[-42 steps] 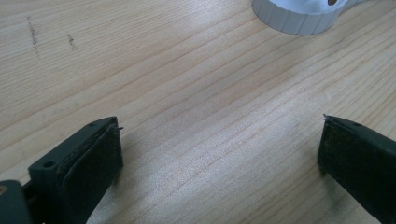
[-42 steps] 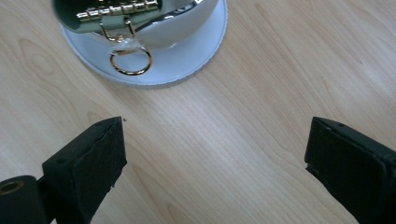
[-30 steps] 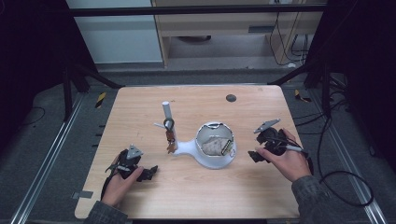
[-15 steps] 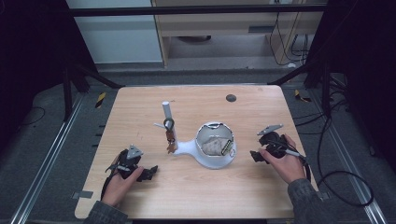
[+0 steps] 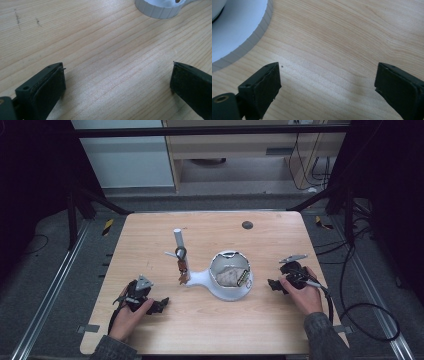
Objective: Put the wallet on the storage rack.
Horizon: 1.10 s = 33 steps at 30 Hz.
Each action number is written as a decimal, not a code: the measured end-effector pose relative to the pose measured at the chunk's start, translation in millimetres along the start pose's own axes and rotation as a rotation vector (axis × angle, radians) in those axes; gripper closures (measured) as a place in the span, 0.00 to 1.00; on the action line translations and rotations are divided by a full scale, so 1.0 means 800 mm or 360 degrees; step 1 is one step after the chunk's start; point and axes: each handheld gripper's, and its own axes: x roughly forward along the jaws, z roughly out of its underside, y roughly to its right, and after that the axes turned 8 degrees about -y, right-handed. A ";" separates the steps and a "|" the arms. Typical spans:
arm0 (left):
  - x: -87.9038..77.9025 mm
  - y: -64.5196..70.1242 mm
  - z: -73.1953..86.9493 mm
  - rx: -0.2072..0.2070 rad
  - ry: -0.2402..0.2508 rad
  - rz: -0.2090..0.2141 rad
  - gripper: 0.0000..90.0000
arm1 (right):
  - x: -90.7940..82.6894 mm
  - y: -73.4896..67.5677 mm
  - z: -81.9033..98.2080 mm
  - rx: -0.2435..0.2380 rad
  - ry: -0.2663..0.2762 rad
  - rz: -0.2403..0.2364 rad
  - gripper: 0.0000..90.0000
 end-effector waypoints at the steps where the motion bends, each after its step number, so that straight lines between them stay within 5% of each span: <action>1: 0.000 0.000 0.000 0.0000 0.0000 0.0000 0.00 | 0.001 0.001 0.000 0.0016 0.0005 -0.0002 0.06; 11: 0.000 0.000 0.000 0.0000 0.0000 0.0000 0.00 | 0.018 0.007 0.011 0.0114 0.0023 0.0031 0.06; 33: 0.000 0.000 0.000 0.0004 0.0000 0.0003 0.00 | 0.024 -0.001 0.031 0.0233 0.0215 0.0090 0.01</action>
